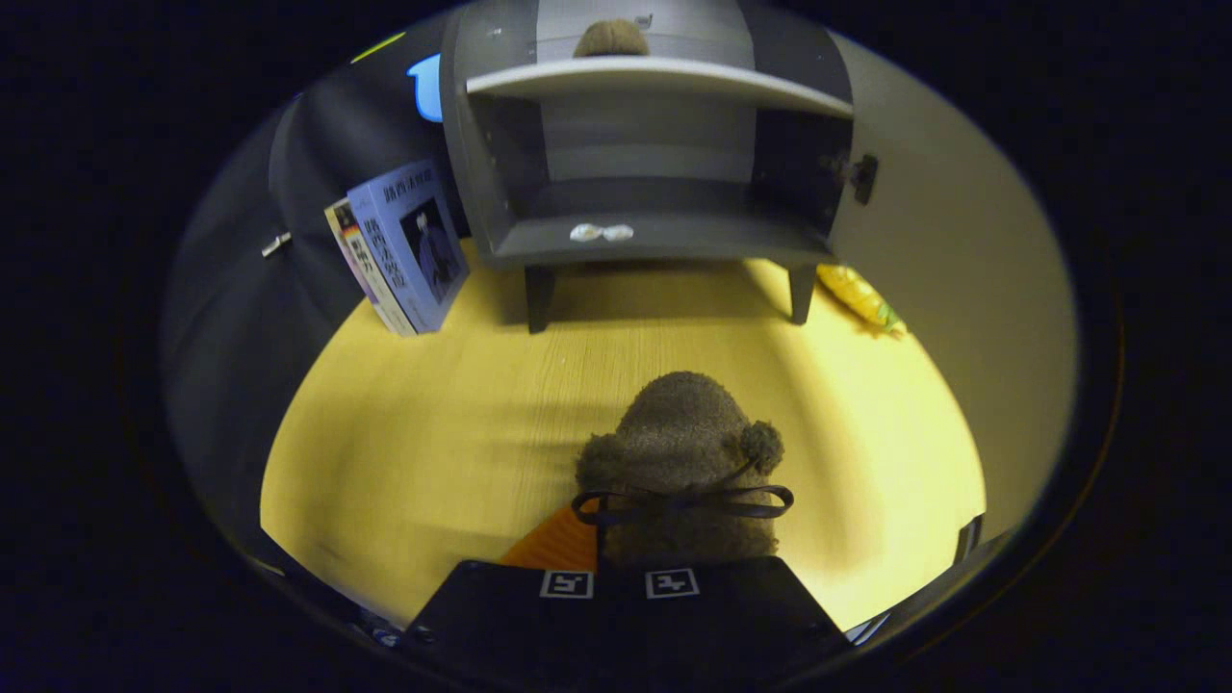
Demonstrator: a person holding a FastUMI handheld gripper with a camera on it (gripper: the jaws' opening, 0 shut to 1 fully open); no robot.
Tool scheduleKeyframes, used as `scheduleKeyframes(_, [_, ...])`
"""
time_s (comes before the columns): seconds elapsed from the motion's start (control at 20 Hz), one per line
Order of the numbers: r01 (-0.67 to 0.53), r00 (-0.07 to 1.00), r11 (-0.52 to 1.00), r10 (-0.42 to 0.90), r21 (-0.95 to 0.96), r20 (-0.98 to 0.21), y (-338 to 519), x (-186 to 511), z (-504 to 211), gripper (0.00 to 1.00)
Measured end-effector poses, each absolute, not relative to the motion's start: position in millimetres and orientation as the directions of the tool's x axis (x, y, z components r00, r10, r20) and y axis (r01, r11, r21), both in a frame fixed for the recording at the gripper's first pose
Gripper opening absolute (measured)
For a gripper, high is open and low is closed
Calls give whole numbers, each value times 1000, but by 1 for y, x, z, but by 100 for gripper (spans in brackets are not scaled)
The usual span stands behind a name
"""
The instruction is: Open the shoe cabinet door, grab the shoes and put them into the shoe cabinet, then close the shoe cabinet door.
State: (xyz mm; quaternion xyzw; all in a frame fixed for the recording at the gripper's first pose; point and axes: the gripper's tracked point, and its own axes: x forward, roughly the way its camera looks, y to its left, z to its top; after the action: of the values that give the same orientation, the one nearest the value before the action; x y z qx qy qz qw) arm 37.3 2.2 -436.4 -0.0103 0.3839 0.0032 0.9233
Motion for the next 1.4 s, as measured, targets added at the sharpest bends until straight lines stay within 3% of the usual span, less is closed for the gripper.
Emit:
scheduleKeyframes(0.7, [79, 836, 995, -102, -65, -539, -28, 38, -242, 5])
scheduleKeyframes(1.4, [107, 930, 989, -136, -102, -342, -25, 161, -93, 5])
